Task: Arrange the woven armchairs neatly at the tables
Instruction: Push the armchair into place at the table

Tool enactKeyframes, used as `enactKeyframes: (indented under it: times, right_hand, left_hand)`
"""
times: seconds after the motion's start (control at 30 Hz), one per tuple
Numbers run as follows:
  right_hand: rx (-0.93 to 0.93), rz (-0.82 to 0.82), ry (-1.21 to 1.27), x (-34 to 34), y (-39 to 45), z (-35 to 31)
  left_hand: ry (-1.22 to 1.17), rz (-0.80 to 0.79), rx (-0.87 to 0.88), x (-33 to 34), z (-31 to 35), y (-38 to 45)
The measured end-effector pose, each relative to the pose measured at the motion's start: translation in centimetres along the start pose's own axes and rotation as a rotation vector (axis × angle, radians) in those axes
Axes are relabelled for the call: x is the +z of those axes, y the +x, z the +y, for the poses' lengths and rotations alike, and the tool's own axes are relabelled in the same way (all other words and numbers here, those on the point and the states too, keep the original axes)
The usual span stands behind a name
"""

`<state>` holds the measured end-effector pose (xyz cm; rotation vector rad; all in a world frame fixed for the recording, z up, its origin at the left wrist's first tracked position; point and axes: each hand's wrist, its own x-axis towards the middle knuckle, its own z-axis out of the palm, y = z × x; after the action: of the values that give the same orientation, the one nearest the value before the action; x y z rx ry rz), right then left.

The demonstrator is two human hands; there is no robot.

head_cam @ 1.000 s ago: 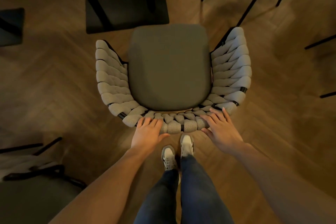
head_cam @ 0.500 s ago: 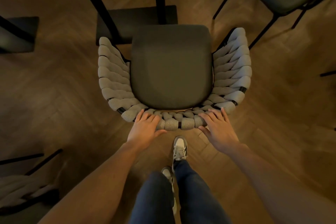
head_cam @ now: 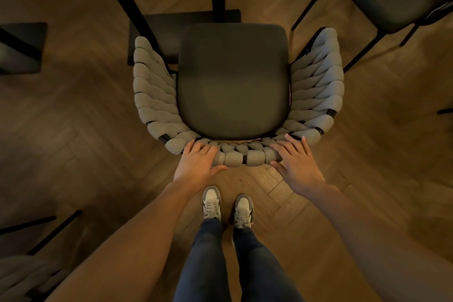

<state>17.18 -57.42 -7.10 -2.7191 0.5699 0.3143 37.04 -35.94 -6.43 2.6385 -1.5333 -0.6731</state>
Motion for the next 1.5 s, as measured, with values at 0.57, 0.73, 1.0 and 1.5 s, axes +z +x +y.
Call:
enactKeyframes:
  times: [0.57,0.73,1.0,1.5]
  right_hand:
    - [0.025,-0.041,0.025,-4.6,5.6,4.4]
    - [0.017,-0.062,0.006,-5.4,6.1,6.0]
    - [0.026,-0.05,-0.009,-5.2,5.7,5.9]
    - [0.033,0.069,0.298,-1.0,-1.2,-5.5]
  left_hand:
    - [0.054,0.031,-0.021,-2.3,1.8,7.1]
    - [0.062,0.024,-0.03,-2.1,2.9,8.3]
    - [0.035,0.011,-0.025,-2.2,2.9,8.3]
    - [-0.217,0.156,-0.277,-0.9,3.1,-4.1]
